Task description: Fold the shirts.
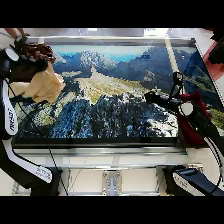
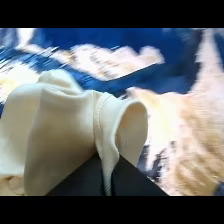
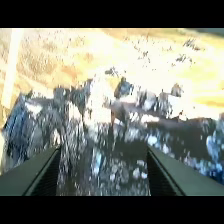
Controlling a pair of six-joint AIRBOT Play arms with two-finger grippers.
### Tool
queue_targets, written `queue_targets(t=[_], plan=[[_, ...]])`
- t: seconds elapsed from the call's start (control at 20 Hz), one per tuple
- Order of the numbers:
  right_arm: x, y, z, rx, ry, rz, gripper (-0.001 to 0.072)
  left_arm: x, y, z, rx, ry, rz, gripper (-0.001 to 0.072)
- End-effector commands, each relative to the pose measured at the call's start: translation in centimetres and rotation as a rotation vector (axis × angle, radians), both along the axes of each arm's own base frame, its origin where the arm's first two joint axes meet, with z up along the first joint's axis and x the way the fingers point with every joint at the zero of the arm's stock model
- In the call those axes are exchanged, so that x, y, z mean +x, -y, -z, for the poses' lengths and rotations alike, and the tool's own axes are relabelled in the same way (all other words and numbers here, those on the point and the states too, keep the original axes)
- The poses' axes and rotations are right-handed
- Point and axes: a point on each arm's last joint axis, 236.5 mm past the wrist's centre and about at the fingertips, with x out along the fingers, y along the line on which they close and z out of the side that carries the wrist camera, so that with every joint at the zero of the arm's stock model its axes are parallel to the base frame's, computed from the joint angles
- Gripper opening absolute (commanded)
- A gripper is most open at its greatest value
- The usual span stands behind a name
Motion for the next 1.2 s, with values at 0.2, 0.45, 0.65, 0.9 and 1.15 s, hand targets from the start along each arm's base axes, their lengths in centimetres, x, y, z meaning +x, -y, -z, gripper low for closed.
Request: queue_targets(t=[0.2, 0.45, 0.65, 0.9, 1.15], plan=[[0.2, 0.8, -4.7, -0.11, 0.109, -0.05, 0.0608, -12.8, 20.7, -25.9, -0.101, 0.505, 0.487, 0.0006], [-3.0, 2.1, -14.5, -0.222, 0.315, -0.078, 0.0608, -22.1, 25.6, -35.1, -0.106, 0.764, 0.59, 0.0005], [-5.9, 2.4, -19.9, -0.203, 0.457, -0.055, 0.0608, -19.7, 17.0, -26.8, 0.179, 0.427, 0.3, 0.0006], [-6.0, 0.9, -15.1, -0.099, 0.281, -0.076, 0.0608, -20.5, 6.7, -5.7, 0.555, -0.222, 0.11, 0.0006], [-8.5, -3.0, 1.0, 0.105, -0.167, -0.13, 0.0609, -21.2, 5.8, 8.6, 0.54, -0.363, 0.101, 0.0007]])
